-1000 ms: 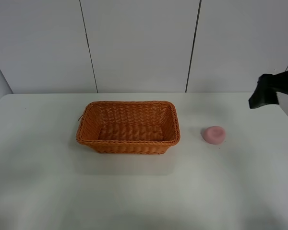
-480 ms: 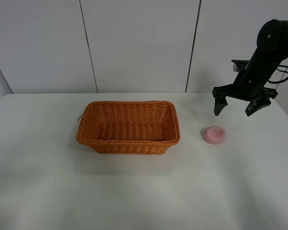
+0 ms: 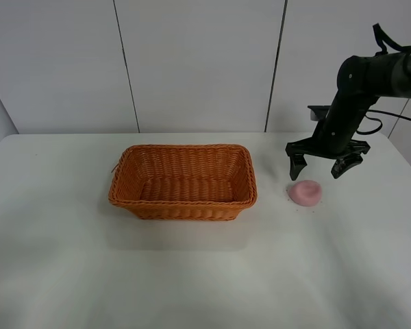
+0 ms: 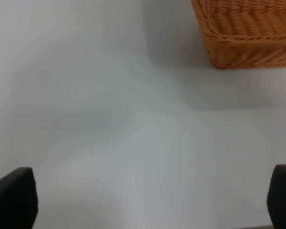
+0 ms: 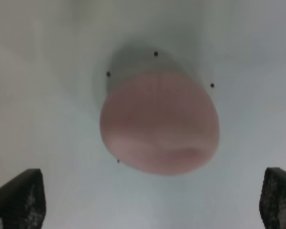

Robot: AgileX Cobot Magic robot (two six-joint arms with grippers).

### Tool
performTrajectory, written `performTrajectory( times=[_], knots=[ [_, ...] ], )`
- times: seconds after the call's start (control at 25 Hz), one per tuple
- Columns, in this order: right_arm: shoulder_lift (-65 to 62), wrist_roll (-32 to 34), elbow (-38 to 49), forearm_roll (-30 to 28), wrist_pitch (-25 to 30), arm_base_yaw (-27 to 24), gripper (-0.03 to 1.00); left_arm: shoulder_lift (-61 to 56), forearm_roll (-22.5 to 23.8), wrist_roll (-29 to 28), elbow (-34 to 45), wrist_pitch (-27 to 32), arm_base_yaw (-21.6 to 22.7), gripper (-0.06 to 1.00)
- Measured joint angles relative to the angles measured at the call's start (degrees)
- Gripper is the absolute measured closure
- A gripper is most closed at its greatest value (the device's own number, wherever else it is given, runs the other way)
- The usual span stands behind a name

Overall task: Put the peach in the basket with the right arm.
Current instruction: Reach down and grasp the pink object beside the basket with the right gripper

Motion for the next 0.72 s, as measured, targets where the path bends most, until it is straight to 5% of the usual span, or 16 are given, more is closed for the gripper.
performTrajectory(
  times=[0.72],
  knots=[
    [8.47, 0.0, -0.12, -0.18, -6.99, 0.0, 0.3, 0.0, 0.0, 0.0, 0.0, 0.0, 0.0, -0.04]
  ],
)
